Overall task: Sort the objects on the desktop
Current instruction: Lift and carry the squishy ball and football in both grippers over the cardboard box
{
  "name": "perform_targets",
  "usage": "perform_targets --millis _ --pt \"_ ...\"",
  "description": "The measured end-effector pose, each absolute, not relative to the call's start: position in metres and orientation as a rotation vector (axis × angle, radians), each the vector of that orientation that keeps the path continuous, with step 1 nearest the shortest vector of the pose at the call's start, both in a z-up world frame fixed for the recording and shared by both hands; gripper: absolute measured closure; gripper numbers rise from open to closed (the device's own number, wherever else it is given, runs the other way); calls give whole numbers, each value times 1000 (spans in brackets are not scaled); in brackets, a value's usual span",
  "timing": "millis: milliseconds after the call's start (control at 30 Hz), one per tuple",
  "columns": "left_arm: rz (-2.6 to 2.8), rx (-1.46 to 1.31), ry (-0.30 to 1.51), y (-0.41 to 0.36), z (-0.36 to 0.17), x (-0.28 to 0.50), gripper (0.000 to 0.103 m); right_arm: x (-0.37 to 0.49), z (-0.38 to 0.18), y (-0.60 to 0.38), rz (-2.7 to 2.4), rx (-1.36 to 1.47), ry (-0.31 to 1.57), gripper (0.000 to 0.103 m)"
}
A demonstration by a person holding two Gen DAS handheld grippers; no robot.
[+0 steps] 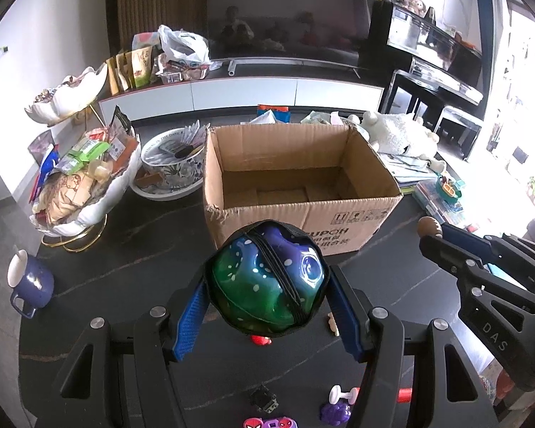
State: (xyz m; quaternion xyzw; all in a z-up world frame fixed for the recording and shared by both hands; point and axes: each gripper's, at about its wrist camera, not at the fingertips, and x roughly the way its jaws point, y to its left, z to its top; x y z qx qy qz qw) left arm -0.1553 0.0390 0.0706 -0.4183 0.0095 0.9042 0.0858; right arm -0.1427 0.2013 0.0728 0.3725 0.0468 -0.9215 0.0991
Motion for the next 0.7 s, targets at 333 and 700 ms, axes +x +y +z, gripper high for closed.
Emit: perform_targets --millis 333,700 --pt "2701 -1252 58 39 75 -180 43 -171 77 204 -2713 1112 117 85" --pt "2691 -1272 63 44 69 -223 43 -216 68 206 -2690 1158 66 85"
